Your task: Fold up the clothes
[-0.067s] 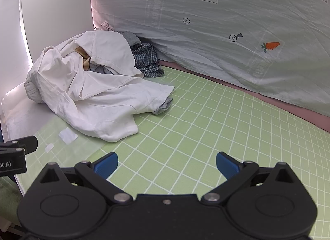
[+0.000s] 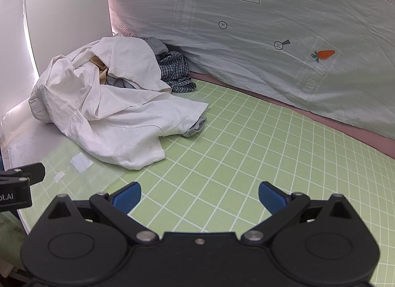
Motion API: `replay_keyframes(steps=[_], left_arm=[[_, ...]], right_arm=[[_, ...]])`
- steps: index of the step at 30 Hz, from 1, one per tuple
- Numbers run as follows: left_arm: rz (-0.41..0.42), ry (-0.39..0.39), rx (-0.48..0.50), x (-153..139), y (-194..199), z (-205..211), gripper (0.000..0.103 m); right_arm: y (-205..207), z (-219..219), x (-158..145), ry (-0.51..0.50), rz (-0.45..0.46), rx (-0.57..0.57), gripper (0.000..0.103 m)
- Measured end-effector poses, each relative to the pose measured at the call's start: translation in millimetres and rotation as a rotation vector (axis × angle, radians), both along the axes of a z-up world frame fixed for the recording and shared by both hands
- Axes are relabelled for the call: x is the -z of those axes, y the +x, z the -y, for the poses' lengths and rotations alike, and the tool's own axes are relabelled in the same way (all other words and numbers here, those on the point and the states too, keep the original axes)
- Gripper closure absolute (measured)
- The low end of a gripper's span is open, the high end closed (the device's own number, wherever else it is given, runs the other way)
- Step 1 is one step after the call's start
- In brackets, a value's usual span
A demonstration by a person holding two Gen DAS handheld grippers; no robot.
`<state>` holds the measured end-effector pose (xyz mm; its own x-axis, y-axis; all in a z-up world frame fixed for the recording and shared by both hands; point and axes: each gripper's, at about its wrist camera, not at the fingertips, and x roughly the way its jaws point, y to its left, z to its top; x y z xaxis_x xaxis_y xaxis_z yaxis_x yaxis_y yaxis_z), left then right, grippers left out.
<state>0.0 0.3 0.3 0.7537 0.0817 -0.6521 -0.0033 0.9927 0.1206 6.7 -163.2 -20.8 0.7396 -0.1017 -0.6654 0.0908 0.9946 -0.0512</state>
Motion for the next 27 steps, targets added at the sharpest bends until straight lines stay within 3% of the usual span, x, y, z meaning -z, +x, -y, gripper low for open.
replay_keyframes(steps=[27], left_arm=[[-0.003,0.006,0.000,1.9,0.4,6.8,0.000]], right_arm=[[1.1,2.0,-1.2,0.005,0.003,0.004,0.000]])
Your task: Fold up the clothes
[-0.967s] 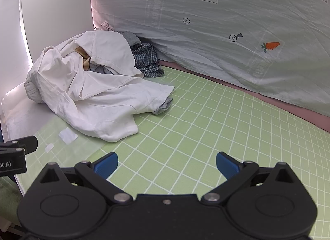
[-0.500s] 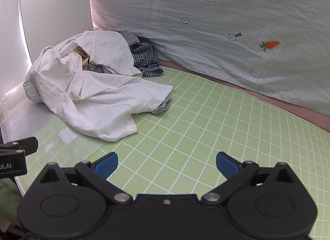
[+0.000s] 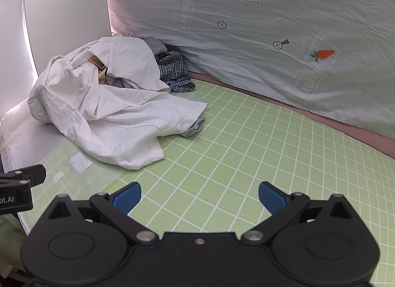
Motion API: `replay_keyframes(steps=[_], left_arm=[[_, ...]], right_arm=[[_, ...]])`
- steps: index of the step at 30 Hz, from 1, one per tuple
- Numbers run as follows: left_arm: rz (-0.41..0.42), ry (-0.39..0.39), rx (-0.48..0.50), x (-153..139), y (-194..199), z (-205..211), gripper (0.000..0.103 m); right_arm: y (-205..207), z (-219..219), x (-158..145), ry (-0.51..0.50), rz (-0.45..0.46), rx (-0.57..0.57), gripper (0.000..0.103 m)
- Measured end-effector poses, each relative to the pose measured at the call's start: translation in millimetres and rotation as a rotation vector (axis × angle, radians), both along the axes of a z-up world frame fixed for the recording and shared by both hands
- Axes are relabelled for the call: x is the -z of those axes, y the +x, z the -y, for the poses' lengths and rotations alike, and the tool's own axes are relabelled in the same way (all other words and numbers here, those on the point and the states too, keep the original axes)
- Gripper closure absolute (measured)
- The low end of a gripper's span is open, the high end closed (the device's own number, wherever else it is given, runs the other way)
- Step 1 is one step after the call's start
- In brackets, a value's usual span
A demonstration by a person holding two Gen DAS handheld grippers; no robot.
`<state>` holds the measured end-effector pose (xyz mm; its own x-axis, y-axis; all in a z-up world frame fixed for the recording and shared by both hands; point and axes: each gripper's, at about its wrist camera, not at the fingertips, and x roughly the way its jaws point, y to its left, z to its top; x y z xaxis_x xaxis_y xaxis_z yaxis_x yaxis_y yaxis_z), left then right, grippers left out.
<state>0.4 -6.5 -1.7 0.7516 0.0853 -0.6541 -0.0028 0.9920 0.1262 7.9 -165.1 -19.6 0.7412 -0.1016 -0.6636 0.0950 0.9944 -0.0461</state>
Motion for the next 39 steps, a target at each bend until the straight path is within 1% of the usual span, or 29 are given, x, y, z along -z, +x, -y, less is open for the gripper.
replay_keyframes(steps=[31,39], left_arm=[[-0.006,-0.009,0.006,2.1,1.2,-2.4,0.000],[-0.012,-0.008,0.017,3.0,6.9,-5.3,0.000]], right_arm=[[1.9,1.1,-2.2,0.004,0.001,0.009,0.001],[5.0,1.6,-1.4,0.003,0.002,0.017,0.001]])
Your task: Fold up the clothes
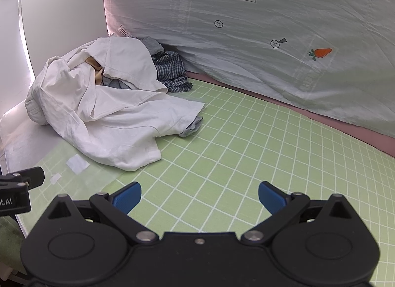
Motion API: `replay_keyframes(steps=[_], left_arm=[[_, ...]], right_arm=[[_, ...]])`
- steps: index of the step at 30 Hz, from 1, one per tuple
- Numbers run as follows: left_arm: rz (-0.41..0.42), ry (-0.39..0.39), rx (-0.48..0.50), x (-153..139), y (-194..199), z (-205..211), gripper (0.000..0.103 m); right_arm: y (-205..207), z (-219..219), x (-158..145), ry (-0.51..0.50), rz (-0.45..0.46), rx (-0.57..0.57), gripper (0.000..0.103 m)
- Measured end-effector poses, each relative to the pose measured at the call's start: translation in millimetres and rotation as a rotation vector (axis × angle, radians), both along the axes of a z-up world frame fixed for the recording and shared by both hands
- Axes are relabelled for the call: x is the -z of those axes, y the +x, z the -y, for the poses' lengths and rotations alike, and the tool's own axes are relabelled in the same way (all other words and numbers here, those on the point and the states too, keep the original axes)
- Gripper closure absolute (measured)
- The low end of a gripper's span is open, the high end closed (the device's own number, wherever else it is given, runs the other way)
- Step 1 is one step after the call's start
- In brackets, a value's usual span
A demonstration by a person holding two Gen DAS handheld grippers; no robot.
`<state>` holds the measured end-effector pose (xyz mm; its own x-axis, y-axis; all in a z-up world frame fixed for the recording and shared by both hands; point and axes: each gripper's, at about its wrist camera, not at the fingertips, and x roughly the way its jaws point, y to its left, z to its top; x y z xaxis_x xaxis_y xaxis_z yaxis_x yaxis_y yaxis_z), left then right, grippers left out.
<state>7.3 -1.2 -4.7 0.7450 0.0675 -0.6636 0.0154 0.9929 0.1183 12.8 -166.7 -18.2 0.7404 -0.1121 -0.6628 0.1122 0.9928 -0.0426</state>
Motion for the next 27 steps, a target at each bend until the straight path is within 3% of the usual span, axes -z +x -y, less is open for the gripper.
replay_keyframes(steps=[13,23,27], left_arm=[[-0.034,-0.016,-0.001,5,47,-12,0.000],[-0.113,-0.063,-0.100,11,132,-49,0.002],[-0.122,-0.058,-0.164,15,176,-75,0.009]], right_arm=[[36,3,1,-0.014,0.008,0.009,0.000],[110,4,2,-0.022,-0.007,-0.040,0.000],[153,3,3,-0.036,0.001,-0.052,0.000]])
